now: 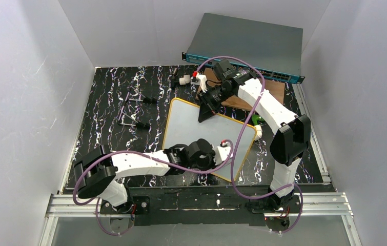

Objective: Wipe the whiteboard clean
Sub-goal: Erase the center of the board with the whiteboard.

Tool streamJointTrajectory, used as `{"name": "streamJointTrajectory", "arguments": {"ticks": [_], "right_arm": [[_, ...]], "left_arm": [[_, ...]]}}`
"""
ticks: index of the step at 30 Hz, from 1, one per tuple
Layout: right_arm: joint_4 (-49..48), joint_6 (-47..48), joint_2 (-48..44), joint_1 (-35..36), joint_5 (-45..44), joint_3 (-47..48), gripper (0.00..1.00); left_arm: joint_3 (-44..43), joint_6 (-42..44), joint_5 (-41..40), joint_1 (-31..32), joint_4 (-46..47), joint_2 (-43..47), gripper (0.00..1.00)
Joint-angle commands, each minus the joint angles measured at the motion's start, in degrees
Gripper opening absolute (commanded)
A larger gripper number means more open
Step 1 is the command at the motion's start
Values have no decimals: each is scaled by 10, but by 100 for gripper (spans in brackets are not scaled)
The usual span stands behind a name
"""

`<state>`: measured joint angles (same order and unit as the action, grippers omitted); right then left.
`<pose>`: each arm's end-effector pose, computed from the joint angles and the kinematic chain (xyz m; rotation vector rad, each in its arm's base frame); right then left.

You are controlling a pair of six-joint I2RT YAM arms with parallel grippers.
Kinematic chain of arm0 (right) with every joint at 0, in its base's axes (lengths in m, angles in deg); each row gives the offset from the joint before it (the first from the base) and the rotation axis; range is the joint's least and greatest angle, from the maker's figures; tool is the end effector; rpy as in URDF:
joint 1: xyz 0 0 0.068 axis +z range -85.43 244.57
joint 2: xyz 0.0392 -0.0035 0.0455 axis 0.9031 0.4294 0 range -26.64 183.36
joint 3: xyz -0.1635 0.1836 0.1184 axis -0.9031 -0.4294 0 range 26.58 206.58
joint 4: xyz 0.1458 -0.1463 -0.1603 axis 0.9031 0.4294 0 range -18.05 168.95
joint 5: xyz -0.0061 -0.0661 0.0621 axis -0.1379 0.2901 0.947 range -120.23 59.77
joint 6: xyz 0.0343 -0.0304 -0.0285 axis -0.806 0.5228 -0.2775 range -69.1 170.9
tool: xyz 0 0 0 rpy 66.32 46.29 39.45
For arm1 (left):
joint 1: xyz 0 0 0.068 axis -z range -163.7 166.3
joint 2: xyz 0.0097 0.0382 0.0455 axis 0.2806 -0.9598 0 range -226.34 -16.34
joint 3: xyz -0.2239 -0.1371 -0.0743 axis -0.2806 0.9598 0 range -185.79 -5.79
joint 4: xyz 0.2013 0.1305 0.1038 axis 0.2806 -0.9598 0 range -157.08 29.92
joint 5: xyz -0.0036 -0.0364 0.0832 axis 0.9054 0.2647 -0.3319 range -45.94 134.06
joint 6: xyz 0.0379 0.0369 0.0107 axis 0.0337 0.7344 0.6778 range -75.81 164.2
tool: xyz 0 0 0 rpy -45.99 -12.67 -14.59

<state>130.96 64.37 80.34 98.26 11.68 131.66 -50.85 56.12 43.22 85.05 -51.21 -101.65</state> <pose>0.3136 0.2377 0.3300 -1.2614 2.2515 1.0852 0.1156 -0.2959 0.2071 1.3993 1.6615 -0.5660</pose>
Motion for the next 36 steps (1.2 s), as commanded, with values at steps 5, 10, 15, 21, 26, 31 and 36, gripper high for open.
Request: {"name": "streamJointTrajectory", "arguments": {"ticks": [5, 10, 15, 21, 26, 31, 36], "right_arm": [[14, -23, -32, 5, 63, -3, 1], [14, -21, -32, 5, 67, -4, 1], [14, -21, -30, 5, 71, -2, 1], [14, -22, -33, 5, 70, -5, 1], [12, -23, -35, 5, 68, -5, 1], [13, -22, -37, 5, 67, -6, 1], [12, -22, -37, 5, 68, -6, 1]], "left_arm": [[-49, -13, 7, -34, 4, 3, 0], [8, -17, -4, -4, 13, 11, 0], [39, -23, -53, 46, 6, -21, 0], [35, -24, -106, 50, 23, -14, 0], [-26, -9, -131, 26, -7, 1, 0], [-69, -9, -116, -3, -19, 13, 0], [-91, -10, -100, -5, -37, 7, 0]]}}
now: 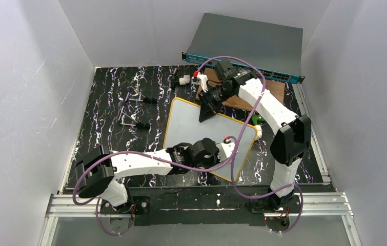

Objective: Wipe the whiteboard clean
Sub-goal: Erase the center of the board with the whiteboard.

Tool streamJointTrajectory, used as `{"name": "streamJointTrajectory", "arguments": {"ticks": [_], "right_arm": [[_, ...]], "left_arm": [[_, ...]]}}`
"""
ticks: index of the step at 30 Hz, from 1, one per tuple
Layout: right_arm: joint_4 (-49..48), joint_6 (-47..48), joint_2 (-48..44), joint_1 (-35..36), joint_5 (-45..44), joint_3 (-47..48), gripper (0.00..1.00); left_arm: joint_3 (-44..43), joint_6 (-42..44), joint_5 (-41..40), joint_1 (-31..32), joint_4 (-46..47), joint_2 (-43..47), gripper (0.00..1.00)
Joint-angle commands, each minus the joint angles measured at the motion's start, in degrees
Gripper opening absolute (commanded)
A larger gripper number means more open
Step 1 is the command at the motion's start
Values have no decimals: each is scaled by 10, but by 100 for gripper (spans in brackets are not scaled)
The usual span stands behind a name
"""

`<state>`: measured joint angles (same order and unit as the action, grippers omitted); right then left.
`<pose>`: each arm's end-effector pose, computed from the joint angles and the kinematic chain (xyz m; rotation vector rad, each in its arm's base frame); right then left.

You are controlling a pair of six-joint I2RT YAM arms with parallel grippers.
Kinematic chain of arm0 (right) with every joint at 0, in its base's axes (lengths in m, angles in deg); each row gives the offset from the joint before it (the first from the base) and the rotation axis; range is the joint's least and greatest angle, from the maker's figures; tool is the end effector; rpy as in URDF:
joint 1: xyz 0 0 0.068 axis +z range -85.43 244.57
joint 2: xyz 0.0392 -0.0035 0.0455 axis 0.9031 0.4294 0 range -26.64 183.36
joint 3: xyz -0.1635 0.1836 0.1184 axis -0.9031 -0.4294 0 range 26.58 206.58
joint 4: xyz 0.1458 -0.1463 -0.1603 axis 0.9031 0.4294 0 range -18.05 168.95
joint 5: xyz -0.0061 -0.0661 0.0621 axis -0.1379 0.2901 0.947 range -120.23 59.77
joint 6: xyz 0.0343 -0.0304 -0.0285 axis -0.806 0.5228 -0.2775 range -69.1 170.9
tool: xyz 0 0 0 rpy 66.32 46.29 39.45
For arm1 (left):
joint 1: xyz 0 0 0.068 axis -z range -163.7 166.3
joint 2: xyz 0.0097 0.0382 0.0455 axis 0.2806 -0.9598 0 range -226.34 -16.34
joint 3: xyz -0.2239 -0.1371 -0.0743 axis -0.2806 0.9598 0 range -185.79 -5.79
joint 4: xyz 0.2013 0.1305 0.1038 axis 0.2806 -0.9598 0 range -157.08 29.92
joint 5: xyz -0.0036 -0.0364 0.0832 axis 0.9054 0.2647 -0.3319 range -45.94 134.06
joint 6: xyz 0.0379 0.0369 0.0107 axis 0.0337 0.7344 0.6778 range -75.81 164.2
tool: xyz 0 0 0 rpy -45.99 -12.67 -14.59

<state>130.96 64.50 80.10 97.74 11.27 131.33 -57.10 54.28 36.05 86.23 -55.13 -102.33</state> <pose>0.3150 0.2341 0.3297 -1.2509 2.2579 1.0720 0.1186 -0.3101 0.2326 1.2969 1.6790 -0.4850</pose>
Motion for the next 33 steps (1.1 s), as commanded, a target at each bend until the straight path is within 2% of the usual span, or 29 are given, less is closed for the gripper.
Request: {"name": "streamJointTrajectory", "arguments": {"ticks": [1, 11, 15, 19, 25, 28, 32, 33], "right_arm": [[12, -23, -35, 10, 72, -3, 1], [13, -23, -30, 10, 76, -2, 1], [12, -23, -29, 10, 76, -3, 1], [13, -24, -29, 10, 75, -3, 1], [12, -24, -32, 10, 74, -4, 1], [14, -23, -32, 9, 74, 1, 1], [14, -22, -35, 8, 77, -2, 1], [15, -23, -36, 8, 78, -1, 1]], "left_arm": [[-29, 8, -25, -17, -1, 11, 0], [10, -2, -12, 42, -10, -38, 0], [23, -6, -15, 45, 4, -53, 0], [-2, 13, -25, 45, -15, -58, 0], [-58, 42, -62, 13, -41, -38, 0], [-104, 61, -39, -19, -66, -28, 0], [-75, 67, -1, -20, -25, -17, 0], [-69, 92, 11, -19, -18, -13, 0]]}}
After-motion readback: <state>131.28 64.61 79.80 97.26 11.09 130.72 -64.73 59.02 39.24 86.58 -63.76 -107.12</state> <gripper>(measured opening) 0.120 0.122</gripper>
